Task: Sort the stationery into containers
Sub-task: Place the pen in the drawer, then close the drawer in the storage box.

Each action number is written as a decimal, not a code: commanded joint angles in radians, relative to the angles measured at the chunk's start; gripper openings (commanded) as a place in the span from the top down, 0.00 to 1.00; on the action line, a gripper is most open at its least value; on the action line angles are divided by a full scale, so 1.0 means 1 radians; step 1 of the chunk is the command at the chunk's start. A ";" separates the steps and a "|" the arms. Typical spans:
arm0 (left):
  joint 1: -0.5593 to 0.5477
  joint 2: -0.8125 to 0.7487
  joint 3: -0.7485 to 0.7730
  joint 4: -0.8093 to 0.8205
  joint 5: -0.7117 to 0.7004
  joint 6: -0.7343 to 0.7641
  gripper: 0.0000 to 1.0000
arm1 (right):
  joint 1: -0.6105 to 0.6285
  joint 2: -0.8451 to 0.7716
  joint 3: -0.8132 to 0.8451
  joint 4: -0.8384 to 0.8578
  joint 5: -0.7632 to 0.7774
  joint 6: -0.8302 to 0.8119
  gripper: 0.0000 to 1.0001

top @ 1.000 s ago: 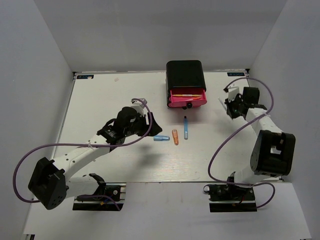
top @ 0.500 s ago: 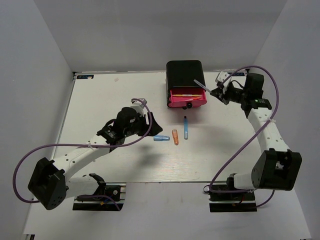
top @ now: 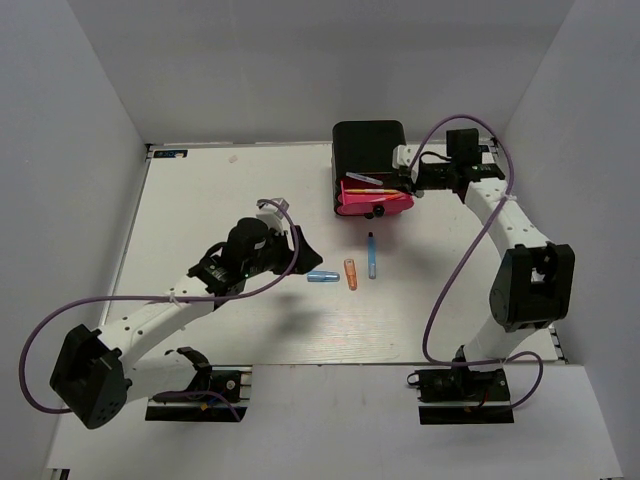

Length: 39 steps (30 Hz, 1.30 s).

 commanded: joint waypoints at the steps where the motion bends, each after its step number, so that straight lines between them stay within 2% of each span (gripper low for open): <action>1: -0.003 -0.049 -0.002 -0.007 -0.020 -0.003 0.24 | 0.024 0.012 0.033 -0.055 -0.011 -0.057 0.88; 3: -0.003 -0.049 -0.002 -0.007 -0.020 -0.003 0.24 | 0.028 0.030 0.039 -0.052 -0.003 -0.051 0.81; 8: -0.003 -0.049 -0.002 -0.016 -0.020 -0.003 0.24 | 0.024 0.049 0.051 -0.066 0.032 -0.054 0.75; 12: -0.003 -0.040 -0.002 -0.005 -0.020 -0.003 0.24 | 0.018 0.032 0.054 -0.054 0.046 -0.037 0.62; 14: -0.003 -0.019 -0.002 -0.005 -0.020 -0.003 0.24 | 0.015 0.014 0.036 -0.020 0.040 0.010 0.55; 16: -0.003 -0.019 0.007 -0.005 -0.020 -0.003 0.24 | 0.015 -0.019 0.021 0.045 0.030 0.077 0.55; 18: -0.003 -0.010 0.007 -0.005 -0.020 0.006 0.24 | 0.013 -0.055 -0.014 0.076 0.004 0.131 0.60; 21: -0.003 -0.010 -0.002 0.004 -0.020 0.006 0.24 | 0.016 -0.115 -0.053 0.078 -0.067 0.144 0.85; 22: -0.003 -0.010 -0.002 0.004 -0.020 0.006 0.24 | 0.016 -0.146 -0.060 0.045 -0.079 0.134 0.97; 23: -0.003 -0.019 -0.002 0.004 -0.020 0.006 0.24 | 0.022 -0.155 -0.079 0.025 -0.093 0.104 1.00; 27: -0.003 -0.019 -0.012 0.013 -0.020 0.006 0.24 | 0.033 -0.177 -0.091 -0.204 -0.136 -0.066 1.00; 28: -0.003 -0.019 -0.012 0.013 -0.020 0.006 0.24 | 0.038 -0.166 -0.090 -0.245 -0.124 -0.133 1.00; 29: -0.003 -0.019 -0.012 0.013 -0.020 0.006 0.24 | 0.041 -0.157 -0.084 -0.359 -0.106 -0.158 1.00; 32: -0.003 -0.019 -0.012 0.013 -0.020 0.006 0.24 | 0.048 -0.128 -0.088 -0.463 -0.040 -0.240 1.00; 34: -0.003 -0.019 -0.012 0.013 -0.020 0.006 0.24 | 0.055 -0.124 -0.116 -0.438 0.030 -0.229 1.00; 35: -0.003 -0.019 -0.012 0.013 -0.020 0.006 0.24 | 0.058 -0.132 -0.143 -0.411 0.051 -0.164 1.00; 39: -0.003 -0.019 -0.012 0.013 -0.020 0.006 0.24 | 0.067 -0.155 -0.205 -0.198 0.178 -0.050 1.00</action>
